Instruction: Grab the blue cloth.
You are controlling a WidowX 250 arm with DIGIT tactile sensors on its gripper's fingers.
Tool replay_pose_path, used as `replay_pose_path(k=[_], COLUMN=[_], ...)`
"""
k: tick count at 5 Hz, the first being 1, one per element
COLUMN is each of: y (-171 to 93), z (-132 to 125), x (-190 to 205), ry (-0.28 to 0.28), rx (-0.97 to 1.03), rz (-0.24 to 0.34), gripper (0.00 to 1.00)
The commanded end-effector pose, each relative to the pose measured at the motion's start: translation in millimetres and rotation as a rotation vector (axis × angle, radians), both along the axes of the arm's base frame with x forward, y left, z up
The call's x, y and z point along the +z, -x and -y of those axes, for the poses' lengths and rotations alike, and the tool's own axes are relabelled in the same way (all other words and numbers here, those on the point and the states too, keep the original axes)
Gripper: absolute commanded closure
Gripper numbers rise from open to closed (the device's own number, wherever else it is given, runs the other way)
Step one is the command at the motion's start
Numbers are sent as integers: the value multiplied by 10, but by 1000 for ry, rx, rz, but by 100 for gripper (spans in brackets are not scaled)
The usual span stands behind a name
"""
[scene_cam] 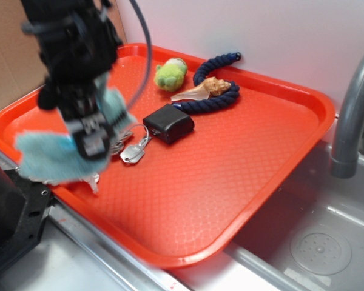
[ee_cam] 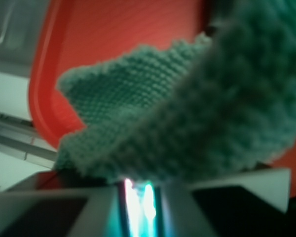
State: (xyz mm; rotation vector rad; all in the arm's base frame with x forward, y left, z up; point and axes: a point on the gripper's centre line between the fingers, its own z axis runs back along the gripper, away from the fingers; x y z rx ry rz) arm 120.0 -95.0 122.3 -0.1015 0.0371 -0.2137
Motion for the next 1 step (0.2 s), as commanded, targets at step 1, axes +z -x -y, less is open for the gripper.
replay_pose_path(k=[1], y=[-191], z=[53], x=[529], ry=[-81], rx=[90], rz=[19], gripper=[100])
